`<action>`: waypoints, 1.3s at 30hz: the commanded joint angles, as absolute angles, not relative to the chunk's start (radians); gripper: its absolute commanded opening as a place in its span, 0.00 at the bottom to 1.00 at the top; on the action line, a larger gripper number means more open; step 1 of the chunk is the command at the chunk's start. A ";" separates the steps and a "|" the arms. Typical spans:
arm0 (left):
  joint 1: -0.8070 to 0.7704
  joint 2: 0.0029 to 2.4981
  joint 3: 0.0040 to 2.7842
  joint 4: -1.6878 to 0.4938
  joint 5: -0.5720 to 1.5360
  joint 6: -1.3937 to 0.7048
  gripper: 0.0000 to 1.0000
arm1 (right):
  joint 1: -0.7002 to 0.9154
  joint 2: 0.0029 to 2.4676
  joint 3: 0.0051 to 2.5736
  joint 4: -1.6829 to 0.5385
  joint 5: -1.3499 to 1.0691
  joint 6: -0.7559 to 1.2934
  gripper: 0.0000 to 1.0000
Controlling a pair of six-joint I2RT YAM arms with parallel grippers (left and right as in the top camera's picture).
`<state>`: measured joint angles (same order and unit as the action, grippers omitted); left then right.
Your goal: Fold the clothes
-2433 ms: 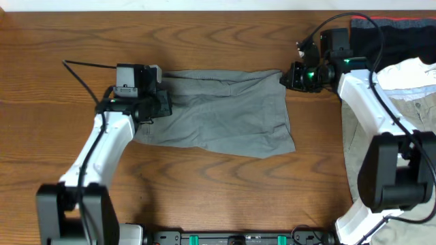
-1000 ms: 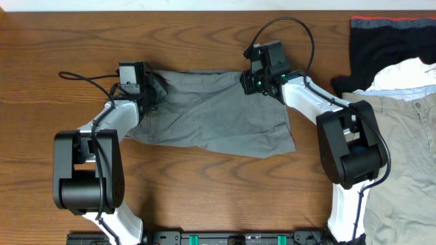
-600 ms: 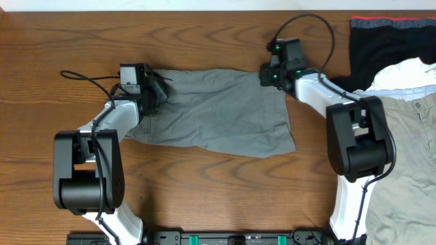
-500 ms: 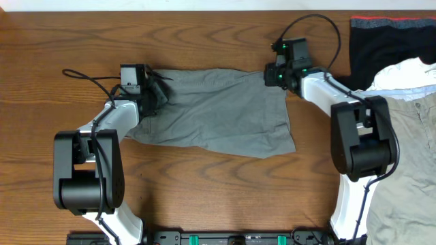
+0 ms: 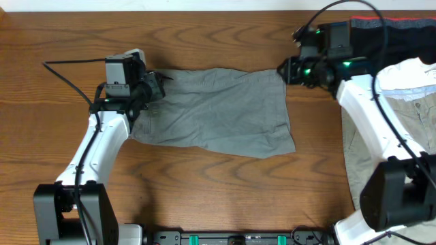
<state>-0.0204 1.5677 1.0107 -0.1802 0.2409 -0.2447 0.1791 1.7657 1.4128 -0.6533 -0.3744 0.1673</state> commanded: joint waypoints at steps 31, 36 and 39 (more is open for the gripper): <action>0.058 1.830 0.984 -0.540 -0.144 -0.128 0.26 | 0.198 2.232 1.399 -1.217 0.081 0.343 0.08; 0.150 1.829 0.985 -0.545 -0.139 -0.147 0.26 | 0.157 2.232 1.399 -1.221 0.104 0.325 0.07; 0.174 1.819 1.010 -0.569 -0.086 -0.146 0.26 | 0.149 2.231 1.399 -1.231 0.104 0.313 0.07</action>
<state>0.0971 1.7828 1.0180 -0.5457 0.0486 -0.1341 0.2016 2.1532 1.4399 -1.2549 -0.1936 0.3183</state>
